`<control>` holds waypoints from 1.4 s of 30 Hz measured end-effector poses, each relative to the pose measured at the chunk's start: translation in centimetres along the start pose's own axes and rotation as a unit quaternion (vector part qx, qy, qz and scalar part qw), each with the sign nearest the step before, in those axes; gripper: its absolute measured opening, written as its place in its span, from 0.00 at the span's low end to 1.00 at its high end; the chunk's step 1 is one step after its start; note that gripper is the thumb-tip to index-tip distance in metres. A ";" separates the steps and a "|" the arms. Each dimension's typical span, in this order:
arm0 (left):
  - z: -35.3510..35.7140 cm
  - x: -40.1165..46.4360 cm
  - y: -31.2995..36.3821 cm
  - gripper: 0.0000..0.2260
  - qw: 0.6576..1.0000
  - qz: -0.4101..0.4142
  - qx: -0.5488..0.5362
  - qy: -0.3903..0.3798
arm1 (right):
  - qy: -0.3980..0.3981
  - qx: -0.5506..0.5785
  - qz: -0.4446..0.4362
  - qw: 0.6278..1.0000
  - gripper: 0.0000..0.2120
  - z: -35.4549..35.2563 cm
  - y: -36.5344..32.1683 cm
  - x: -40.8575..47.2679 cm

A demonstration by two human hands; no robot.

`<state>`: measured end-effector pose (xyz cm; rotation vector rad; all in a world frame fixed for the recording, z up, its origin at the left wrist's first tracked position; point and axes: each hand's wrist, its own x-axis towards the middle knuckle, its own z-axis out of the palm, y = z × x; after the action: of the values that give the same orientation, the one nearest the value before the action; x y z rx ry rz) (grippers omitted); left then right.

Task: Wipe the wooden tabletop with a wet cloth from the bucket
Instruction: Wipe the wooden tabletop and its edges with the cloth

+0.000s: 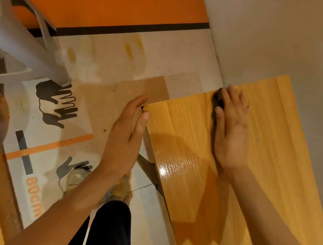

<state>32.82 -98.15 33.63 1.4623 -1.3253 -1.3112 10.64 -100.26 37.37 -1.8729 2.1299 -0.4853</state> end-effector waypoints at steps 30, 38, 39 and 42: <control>1.1 -1.0 0.5 0.21 0.990 -0.038 -0.113 0.071 | -0.046 -0.007 -0.147 0.988 0.18 3.2 -5.9 2.2; 0.2 -1.9 0.2 0.26 0.978 -0.067 -0.196 0.005 | -0.082 0.014 -0.140 0.987 0.23 3.5 -7.8 -9.1; 0.0 -1.6 0.0 0.27 0.979 -0.066 -0.191 -0.006 | -0.089 0.014 -0.126 0.988 0.23 3.0 -7.3 -10.3; -0.2 -1.2 -0.1 0.31 0.978 -0.073 -0.196 -0.022 | -0.072 0.013 -0.084 0.994 0.23 3.4 -8.5 -9.6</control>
<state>33.14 -97.03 33.85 1.2746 -0.9289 -1.6026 21.02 -91.93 37.58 -2.0175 1.8768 -0.3981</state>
